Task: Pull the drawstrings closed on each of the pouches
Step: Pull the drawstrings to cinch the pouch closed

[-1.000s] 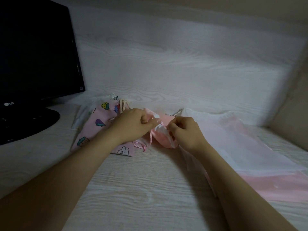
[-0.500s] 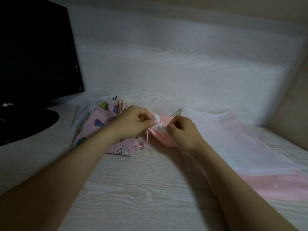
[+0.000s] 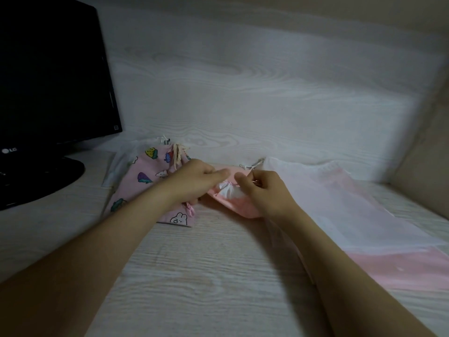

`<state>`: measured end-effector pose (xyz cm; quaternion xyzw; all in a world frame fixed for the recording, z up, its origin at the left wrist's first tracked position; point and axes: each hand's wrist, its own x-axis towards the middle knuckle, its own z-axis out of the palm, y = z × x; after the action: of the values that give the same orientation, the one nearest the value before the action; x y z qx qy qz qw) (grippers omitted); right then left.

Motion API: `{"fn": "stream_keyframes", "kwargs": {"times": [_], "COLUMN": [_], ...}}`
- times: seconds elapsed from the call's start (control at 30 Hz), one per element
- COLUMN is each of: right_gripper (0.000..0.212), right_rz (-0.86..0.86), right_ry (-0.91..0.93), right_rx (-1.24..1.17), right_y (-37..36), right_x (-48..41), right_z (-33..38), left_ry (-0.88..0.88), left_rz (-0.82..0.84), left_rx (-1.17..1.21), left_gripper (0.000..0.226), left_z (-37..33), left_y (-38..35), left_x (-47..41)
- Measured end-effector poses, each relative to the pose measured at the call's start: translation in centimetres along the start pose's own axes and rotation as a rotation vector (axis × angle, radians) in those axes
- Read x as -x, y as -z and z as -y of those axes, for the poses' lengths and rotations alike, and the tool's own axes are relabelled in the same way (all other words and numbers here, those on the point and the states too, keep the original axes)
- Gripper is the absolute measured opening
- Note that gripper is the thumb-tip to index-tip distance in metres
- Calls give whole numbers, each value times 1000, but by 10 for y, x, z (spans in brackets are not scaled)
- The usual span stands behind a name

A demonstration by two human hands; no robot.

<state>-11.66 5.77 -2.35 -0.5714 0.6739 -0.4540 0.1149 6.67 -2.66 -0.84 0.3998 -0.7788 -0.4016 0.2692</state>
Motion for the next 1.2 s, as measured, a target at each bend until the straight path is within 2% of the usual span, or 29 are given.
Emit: {"fn": "stream_keyframes", "kwargs": {"times": [0.1,0.2,0.3,0.37,0.6,0.77,0.83,1.0,1.1,1.2], "right_gripper": [36,32,29,26,24,18,18,21,17,12], "right_rz": [-33,-54,-53,-26,48,61,51,62,38,-24], "right_ry": [2,-5,-22,-37,45,152,168,180,180,200], "right_rx": [13,37,44,26,155,302,308,291,295,163], "right_y": [1,3,3,2,0,-2,-3,-5,-4,-2], "right_x": [0,0,1,4,1,0,-1,-2,-1,-1], "right_z": [-2,-1,-1,-1,-6,-8,-8,-8,-6,-5], "left_ry": [-127,-132,-52,-82,-177,-217,-204,-188,-145,-158], "left_rz": [-61,-86,-71,-87,-196,-51,1,10,18,57], "left_rx": [-116,-143,93,256,456,540,558,419,357,226], "left_gripper": [40,42,42,36,42,19,25,36,34,29], "left_z": [2,1,-2,-5,-15,-18,-17,-13,-12,-8], "left_y": [5,12,10,10,9,6,3,-1,-1,-2], "left_x": [-1,-2,-2,-2,3,8,8,6,5,5]}}
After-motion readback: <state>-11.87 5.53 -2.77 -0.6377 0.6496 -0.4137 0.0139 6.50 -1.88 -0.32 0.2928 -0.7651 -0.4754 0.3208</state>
